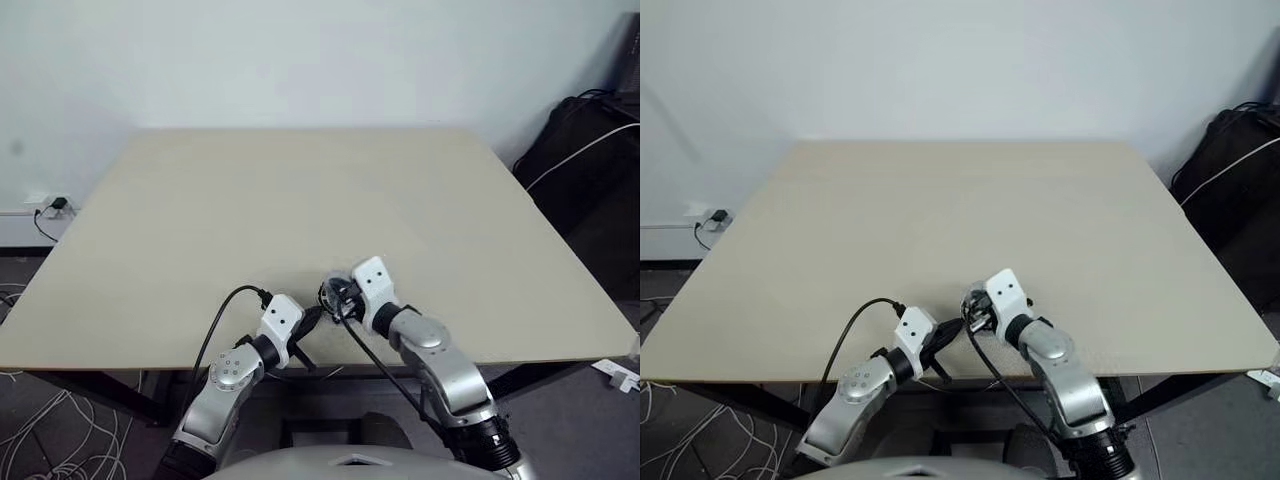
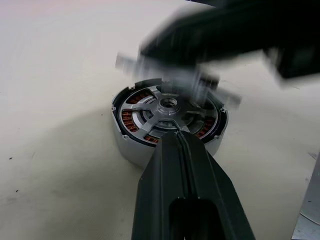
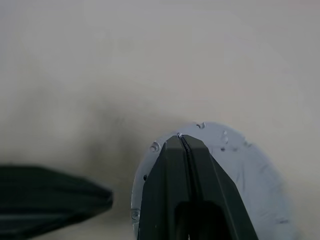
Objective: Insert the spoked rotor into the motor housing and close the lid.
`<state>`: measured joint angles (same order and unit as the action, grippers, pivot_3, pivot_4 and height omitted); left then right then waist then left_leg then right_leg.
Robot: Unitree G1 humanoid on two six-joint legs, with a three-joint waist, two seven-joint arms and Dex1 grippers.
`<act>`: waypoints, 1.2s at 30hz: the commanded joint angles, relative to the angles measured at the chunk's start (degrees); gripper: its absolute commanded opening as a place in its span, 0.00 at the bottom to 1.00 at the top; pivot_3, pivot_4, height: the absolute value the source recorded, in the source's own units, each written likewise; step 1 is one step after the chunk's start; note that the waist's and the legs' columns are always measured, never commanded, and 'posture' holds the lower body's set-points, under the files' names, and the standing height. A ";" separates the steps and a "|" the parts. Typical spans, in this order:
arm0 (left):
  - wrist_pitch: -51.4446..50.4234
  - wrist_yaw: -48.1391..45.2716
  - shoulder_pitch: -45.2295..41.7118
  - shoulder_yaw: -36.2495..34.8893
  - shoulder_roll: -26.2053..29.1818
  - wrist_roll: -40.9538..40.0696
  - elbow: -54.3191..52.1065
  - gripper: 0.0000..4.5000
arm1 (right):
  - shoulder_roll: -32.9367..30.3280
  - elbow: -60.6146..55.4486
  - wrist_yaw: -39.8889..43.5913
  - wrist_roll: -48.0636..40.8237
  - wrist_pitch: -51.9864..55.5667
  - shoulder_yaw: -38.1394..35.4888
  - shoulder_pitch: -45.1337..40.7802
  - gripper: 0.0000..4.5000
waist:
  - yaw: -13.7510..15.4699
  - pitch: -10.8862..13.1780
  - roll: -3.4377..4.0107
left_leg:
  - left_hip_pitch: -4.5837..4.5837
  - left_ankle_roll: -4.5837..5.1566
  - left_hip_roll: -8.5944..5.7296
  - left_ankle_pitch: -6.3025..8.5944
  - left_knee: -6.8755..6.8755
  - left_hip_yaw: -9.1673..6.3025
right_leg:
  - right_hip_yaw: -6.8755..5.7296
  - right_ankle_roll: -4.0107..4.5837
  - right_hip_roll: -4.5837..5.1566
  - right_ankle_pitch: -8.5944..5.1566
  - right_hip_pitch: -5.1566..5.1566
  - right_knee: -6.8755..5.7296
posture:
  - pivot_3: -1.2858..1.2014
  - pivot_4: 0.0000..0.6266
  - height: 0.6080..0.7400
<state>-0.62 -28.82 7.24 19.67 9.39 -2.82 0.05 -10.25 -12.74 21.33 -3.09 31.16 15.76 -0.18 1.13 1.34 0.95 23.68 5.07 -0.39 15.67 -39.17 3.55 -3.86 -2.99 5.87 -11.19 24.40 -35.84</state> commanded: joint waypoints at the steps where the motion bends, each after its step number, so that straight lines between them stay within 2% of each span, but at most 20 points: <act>1: 1.09 -0.12 -0.61 -0.33 0.17 -0.01 -1.05 0.00 | 0.88 4.07 -0.81 0.01 -1.58 -0.61 -0.77 0.00 | -0.04 -0.01 0.01 | 0.00 0.00 -0.01 0.00 0.00 0.00 | 0.00 0.08 0.00 0.05 0.00 0.00 | 0.52 0.00 1.00; 6: 0.89 0.01 -0.38 -0.49 0.46 0.06 -1.56 0.00 | 0.20 3.28 0.26 -0.40 -4.06 -1.05 -1.25 0.00 | -0.08 -0.07 -0.04 | -0.03 0.00 0.00 0.00 -0.01 0.01 | 0.02 0.05 -0.03 0.04 -0.02 -0.02 | 0.52 0.00 1.00; 8: 0.76 0.08 -0.33 -0.52 0.54 0.04 -1.76 0.00 | -1.39 0.48 3.10 -2.08 -4.22 -1.51 -1.39 0.09 | -0.05 -0.07 -0.04 | -0.02 0.00 0.00 0.00 -0.01 0.00 | 0.01 0.05 -0.02 0.03 -0.02 -0.02 | 0.52 0.00 1.00; 10: 0.58 0.10 -0.27 -0.51 0.60 -0.01 -2.04 0.00 | -3.17 -1.54 5.12 -3.14 -4.18 -2.00 -1.68 0.20 | -0.06 -0.06 -0.05 | -0.01 0.00 -0.01 0.00 -0.02 0.00 | 0.01 0.05 -0.02 0.04 -0.01 -0.02 | 0.52 0.00 1.00; 13: 0.20 0.09 -0.22 -0.40 0.65 -0.07 -2.62 0.00 | -5.80 -2.71 7.33 -4.53 -3.81 -3.35 -2.65 0.41 | -0.04 -0.06 -0.05 | -0.01 0.00 -0.01 0.00 -0.02 0.00 | 0.02 0.05 -0.02 0.03 -0.01 0.00 | 0.52 0.00 1.00; 18: 0.19 -0.09 -0.44 -0.10 0.74 -0.06 -2.89 0.00 | -9.90 0.72 12.49 -6.14 -4.26 -4.31 -5.13 0.80 | -0.02 -0.06 -0.06 | -0.03 0.00 0.00 0.00 -0.03 0.00 | 0.01 -0.06 -0.04 -0.03 -0.02 -0.02 | 0.52 0.00 1.00; 21: 0.22 -0.13 -0.50 -0.05 0.83 -0.02 -2.88 0.00 | -11.42 3.48 16.01 -7.23 -4.32 -4.19 -6.60 0.99 | -0.01 -0.06 -0.06 | -0.04 0.01 0.00 0.00 -0.03 0.00 | 0.01 -0.04 -0.06 -0.02 -0.03 -0.02 | 0.52 0.00 1.00; 25: 0.38 -0.05 -0.26 -0.12 0.95 -0.03 -2.97 0.00 | -12.38 6.71 19.44 -7.76 -4.86 -3.53 -8.41 0.99 | 0.06 -0.06 -0.06 | -0.03 0.05 0.00 -0.02 -0.04 0.01 | 0.02 0.11 -0.07 0.07 -0.03 -0.01 | 0.52 0.00 1.00; 36: 0.72 0.33 0.23 -0.46 1.09 0.01 -3.10 0.00 | -11.75 16.21 21.03 -6.19 -6.23 -2.94 -13.05 0.99 | 0.15 -0.06 -0.06 | -0.04 0.05 -0.01 -0.03 -0.07 0.01 | 0.03 0.18 -0.08 0.12 -0.05 -0.03 | 0.52 0.00 1.00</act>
<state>-0.79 -28.71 7.86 19.62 10.49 -2.78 -0.26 -21.92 3.28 41.82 -9.37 26.10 13.09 -12.17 1.28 1.28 0.89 23.64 5.12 -0.41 15.65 -39.24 3.56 -3.83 -2.80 5.78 -11.06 24.36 -35.86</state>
